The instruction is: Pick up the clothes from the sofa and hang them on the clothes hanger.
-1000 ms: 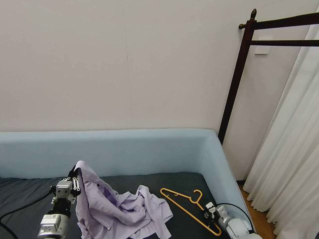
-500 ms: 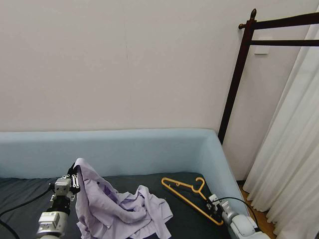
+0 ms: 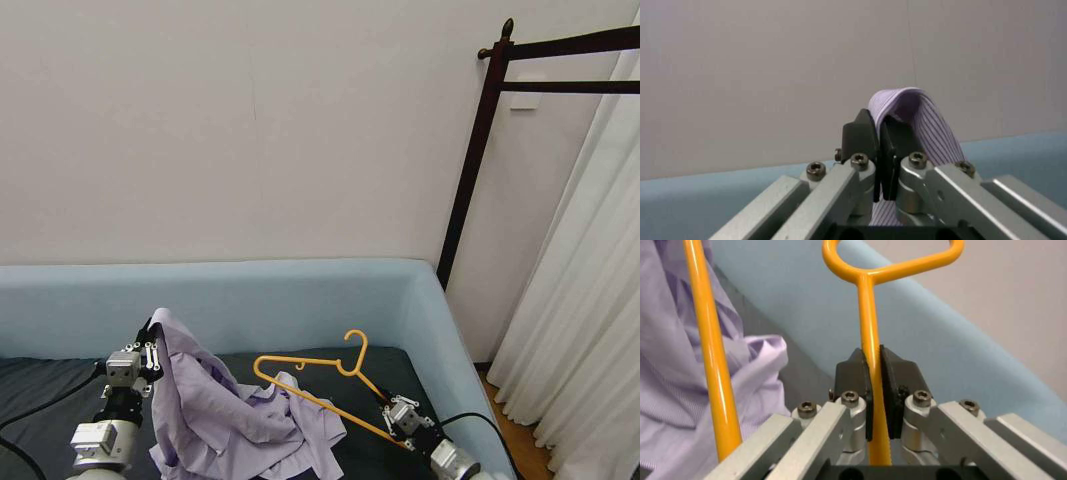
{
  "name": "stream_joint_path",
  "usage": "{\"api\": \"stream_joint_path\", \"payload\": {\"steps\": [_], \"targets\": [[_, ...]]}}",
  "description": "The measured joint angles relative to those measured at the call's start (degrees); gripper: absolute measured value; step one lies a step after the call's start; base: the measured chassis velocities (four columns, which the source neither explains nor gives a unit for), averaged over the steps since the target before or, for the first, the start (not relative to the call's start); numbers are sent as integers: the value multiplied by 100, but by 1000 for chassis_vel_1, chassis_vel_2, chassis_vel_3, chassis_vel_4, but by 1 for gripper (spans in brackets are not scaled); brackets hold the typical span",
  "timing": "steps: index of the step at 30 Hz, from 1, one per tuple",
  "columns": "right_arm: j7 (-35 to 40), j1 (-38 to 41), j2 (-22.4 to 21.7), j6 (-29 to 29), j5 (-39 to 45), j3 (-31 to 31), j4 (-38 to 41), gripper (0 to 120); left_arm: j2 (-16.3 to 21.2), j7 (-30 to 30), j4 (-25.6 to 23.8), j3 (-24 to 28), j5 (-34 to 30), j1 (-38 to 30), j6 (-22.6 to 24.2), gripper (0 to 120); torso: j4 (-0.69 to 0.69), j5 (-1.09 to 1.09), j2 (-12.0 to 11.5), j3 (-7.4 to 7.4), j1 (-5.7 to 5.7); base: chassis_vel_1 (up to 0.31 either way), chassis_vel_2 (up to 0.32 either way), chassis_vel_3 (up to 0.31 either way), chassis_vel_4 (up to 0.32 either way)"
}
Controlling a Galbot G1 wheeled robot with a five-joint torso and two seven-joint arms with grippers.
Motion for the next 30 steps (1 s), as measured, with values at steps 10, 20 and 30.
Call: {"api": "stream_joint_path", "payload": {"steps": [10, 20, 30], "targets": [[658, -481, 115, 249, -710, -321, 768, 3, -177, -14, 33, -8, 51, 14, -30, 0, -1, 0, 0, 0, 0, 0, 0, 0, 0], [1028, -849, 97, 623, -1991, -630, 1016, 3, -319, -32, 241, 78, 66, -119, -16, 0, -1, 0, 0, 0, 0, 0, 0, 0, 0], [2117, -253, 435, -34, -2793, -1293, 311, 3, -368, -37, -43, 84, 27, -13, 43, 0, 0, 1, 0, 1, 0, 0, 0, 0, 0]]}}
